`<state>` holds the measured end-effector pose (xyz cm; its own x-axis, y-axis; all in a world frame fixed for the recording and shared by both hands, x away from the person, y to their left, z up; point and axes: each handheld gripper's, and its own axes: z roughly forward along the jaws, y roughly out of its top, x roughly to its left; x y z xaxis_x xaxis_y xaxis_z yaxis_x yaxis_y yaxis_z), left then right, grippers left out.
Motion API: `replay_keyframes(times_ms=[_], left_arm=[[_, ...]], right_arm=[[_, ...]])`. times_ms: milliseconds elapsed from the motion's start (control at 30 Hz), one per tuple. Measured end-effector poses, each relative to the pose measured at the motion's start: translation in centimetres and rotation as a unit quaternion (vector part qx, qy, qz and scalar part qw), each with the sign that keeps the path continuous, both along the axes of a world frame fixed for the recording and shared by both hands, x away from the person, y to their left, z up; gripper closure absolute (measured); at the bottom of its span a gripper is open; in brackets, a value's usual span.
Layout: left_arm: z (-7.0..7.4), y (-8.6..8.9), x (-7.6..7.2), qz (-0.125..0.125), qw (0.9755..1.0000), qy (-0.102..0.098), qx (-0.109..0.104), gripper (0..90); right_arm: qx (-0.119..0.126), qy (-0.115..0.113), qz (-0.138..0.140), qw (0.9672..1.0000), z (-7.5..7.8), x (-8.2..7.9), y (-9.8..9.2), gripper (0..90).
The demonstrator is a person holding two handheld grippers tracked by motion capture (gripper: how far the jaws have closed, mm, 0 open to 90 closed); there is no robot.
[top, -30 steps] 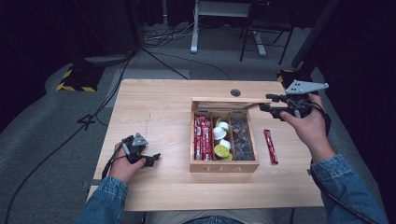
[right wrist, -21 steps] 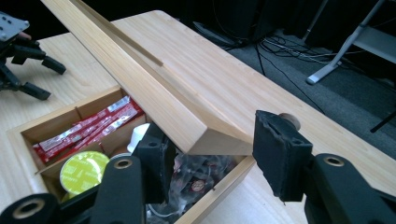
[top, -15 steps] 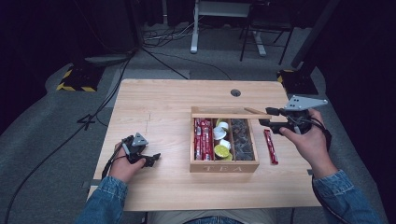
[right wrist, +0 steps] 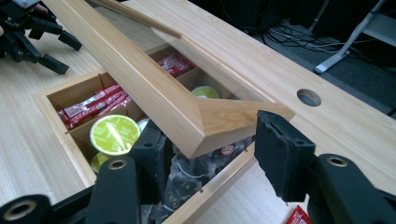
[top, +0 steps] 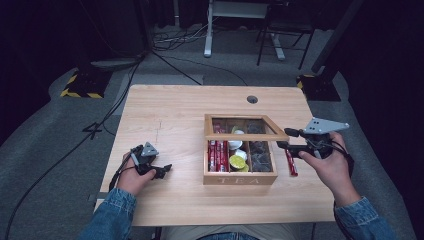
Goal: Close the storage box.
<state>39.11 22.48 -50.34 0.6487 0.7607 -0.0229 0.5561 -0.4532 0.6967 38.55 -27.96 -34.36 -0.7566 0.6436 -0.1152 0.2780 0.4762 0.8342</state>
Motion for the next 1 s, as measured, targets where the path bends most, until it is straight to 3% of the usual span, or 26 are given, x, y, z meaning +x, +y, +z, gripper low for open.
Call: replay_keyframes(times_ms=[467,1000], left_arm=[[0.0,0.0,0.0,0.0,1.0,0.0,0.0,19.9],[0.0,0.0,0.0,0.0,1.0,-0.001,0.001,19.9]], right_arm=[[-0.007,0.016,0.001,0.9998,-2.7,-1.5,-0.1,45.5],[-0.033,0.035,0.009,0.9988,-5.7,-2.5,0.1,44.7]])
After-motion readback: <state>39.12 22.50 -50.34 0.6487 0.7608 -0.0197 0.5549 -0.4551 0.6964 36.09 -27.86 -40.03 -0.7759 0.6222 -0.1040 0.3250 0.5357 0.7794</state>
